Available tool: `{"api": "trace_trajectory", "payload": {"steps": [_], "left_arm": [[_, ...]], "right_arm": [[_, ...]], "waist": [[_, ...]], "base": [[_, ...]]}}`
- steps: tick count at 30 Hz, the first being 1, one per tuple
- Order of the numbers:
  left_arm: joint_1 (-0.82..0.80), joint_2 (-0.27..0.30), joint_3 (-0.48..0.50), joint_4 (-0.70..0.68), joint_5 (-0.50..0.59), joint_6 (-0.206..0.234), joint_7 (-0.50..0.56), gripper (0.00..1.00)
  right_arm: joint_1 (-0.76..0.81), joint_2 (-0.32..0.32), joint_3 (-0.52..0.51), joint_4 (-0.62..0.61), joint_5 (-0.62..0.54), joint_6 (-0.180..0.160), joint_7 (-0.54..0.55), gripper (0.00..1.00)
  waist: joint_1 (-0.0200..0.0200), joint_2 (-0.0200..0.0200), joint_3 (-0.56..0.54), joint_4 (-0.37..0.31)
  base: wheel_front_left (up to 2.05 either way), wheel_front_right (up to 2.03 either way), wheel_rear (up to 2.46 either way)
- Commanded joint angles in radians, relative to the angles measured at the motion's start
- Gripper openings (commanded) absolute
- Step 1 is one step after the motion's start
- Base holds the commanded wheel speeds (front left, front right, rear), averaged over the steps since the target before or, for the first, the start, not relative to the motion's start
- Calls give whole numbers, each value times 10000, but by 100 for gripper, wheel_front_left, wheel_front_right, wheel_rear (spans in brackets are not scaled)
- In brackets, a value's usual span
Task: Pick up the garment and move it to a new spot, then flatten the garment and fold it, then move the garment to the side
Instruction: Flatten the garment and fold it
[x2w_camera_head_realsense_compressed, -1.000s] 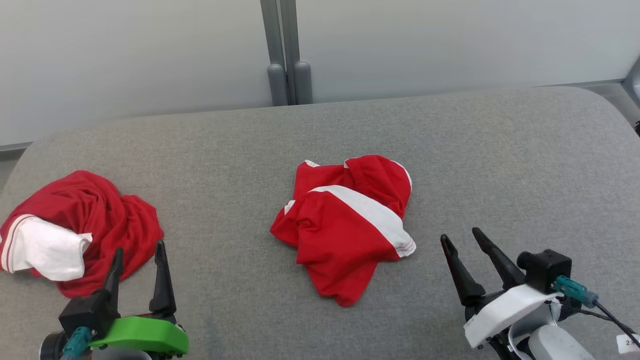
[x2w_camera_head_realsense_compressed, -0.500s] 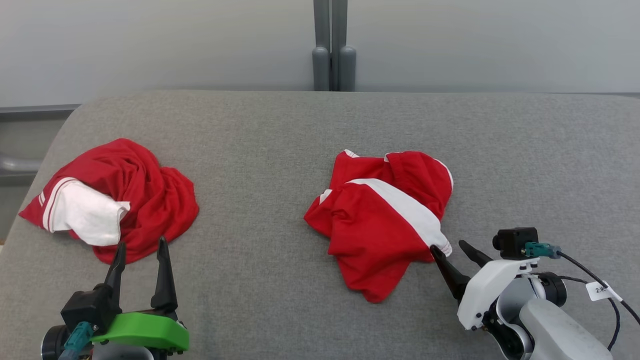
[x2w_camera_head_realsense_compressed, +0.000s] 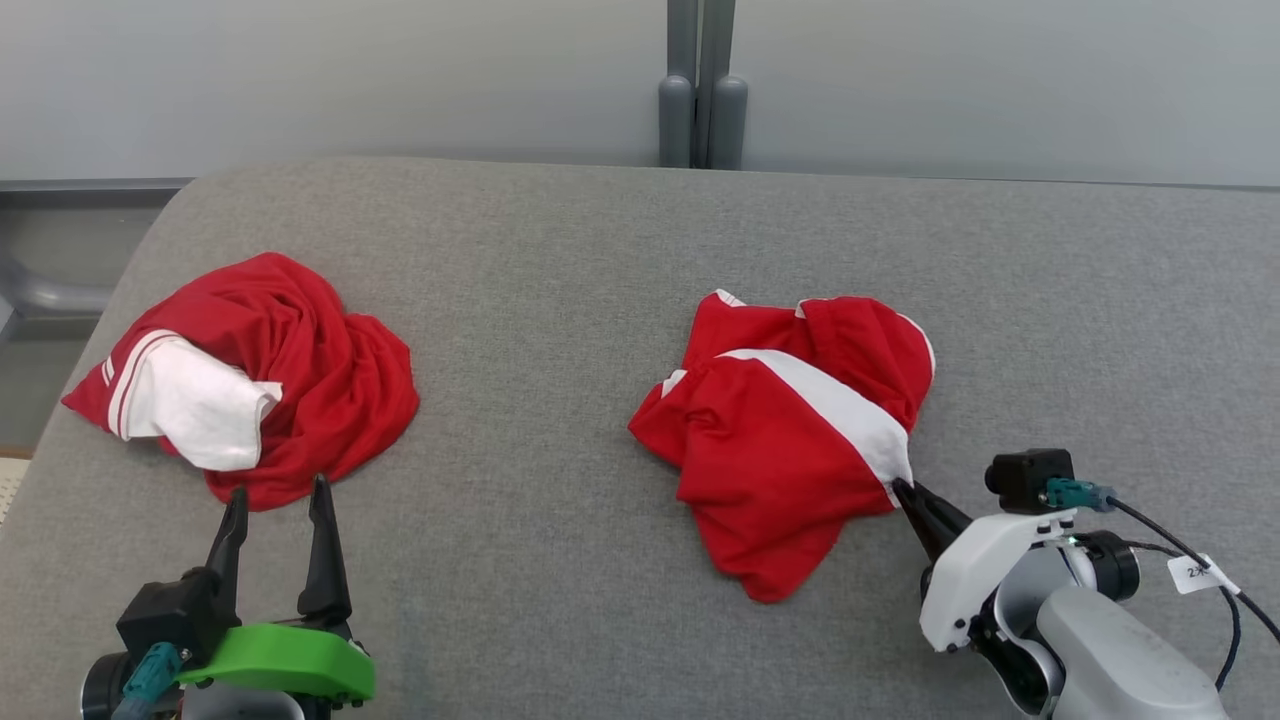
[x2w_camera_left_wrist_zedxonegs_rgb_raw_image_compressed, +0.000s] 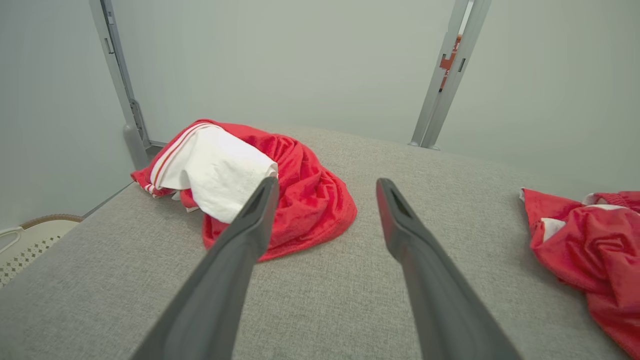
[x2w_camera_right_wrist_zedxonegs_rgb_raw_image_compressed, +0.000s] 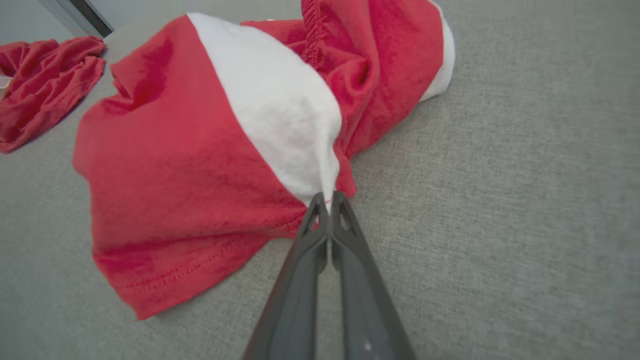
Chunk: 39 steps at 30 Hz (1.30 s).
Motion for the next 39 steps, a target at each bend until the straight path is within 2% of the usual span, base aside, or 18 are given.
{"api": "trace_trajectory", "payload": {"steps": [1,7,12,20,21,22,23,29,35,39], "left_arm": [[-77,-17,48,-4,-19,-16,-2,100],[-7,-75,131,-9,-6,-88,-2,100],[-80,-178,77,39,46,-162,-2,100],[-450,-314,-143,363,104,-343,-4,100],[-494,-331,-150,401,107,-351,-2,100],[-524,-348,-169,450,117,-358,-2,100],[-541,-355,-185,504,123,-373,-4,100],[-603,-317,-136,791,151,-462,-2,100],[-316,-169,43,719,211,-381,-2,100],[-231,-186,-60,583,264,-412,-2,100]], "right_arm": [[-141,-136,50,-40,-73,1,-169,0],[-397,-860,-241,-216,-458,-1,-357,0],[-253,-1671,-724,-514,-862,-1,-76,0],[-41,-2597,-1283,-330,-1342,-6,384,0],[-68,-2595,-1351,-229,-1395,-6,357,6],[-98,-2561,-1447,-96,-1415,-6,312,45],[-104,-2506,-1504,-3,-1448,-6,314,100],[-30,-2009,-1803,-113,-1235,-6,-11,100],[288,-1907,-2372,-1462,-1372,-6,-653,100],[700,-1426,-2821,-2584,-1572,-4,-1008,100]], "waist": [[0,-1,-9,-223],[0,-1,0,-819],[0,-1,112,-1261],[0,-1,600,-1507],[0,-1,637,-1512],[0,-1,663,-1516],[0,-1,672,-1517],[0,-1,462,-1601],[0,-1,-24,-1810],[0,-1,-223,-1917]], "base": [[0,0,0],[0,0,0],[0,0,0],[0,0,0],[0,0,0],[0,0,0],[0,0,0],[0,0,0],[0,0,0],[0,0,0]]}}
